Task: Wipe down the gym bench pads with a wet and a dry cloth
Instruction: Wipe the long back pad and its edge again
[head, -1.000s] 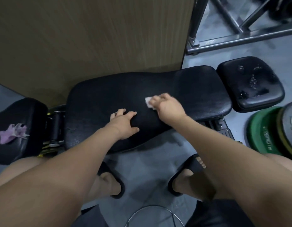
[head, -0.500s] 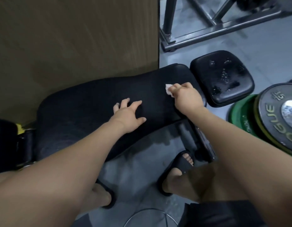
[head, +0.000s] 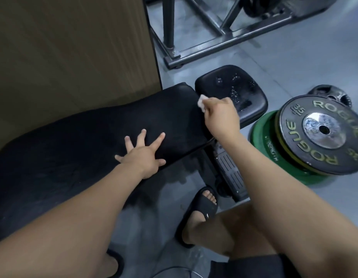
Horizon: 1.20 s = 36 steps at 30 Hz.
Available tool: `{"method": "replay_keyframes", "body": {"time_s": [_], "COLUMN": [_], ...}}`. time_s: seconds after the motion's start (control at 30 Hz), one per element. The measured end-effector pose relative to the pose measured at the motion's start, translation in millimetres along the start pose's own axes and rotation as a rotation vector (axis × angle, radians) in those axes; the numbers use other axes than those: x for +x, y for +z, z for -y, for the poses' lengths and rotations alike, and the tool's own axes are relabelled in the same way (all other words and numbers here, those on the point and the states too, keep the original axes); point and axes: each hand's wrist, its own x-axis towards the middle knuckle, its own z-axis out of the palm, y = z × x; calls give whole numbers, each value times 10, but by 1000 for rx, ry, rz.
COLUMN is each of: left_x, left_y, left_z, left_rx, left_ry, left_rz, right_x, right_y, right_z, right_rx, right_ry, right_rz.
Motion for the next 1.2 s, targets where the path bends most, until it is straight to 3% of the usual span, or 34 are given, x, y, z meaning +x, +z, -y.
{"method": "replay_keyframes", "body": {"time_s": [0.13,0.27,0.4,0.6,0.7,0.93,1.1,1.2], "left_x": [32,40,25,-316,-669,-1611,-1888,-1834], "left_y": [14,3,-69,-94,-13,305,504,495], "left_z": [13,43,132,885,1646,3467,4462,4924], "left_rx": [-24,-24,-60,-295,-335,-391,-380,-366], "left_ry": [7,32,91,137,58,-331,-559,-660], "left_rz": [-16,-25,-36,-214,-353,-550,-649,-679], "right_x": [132,125,108,-45,-182,-1043,-1614,-1679], "right_y": [-67,-118,-153,236,531,1228,1646,1819], "right_z": [-306,-295,110,1276,2092,4060,4843,5021], "right_rx": [-136,-138,-200,-3,47,154,173,165], "right_ry": [210,249,178,-87,-253,-627,-871,-905], "right_rz": [-10,14,-5,200,349,671,833,882]}}
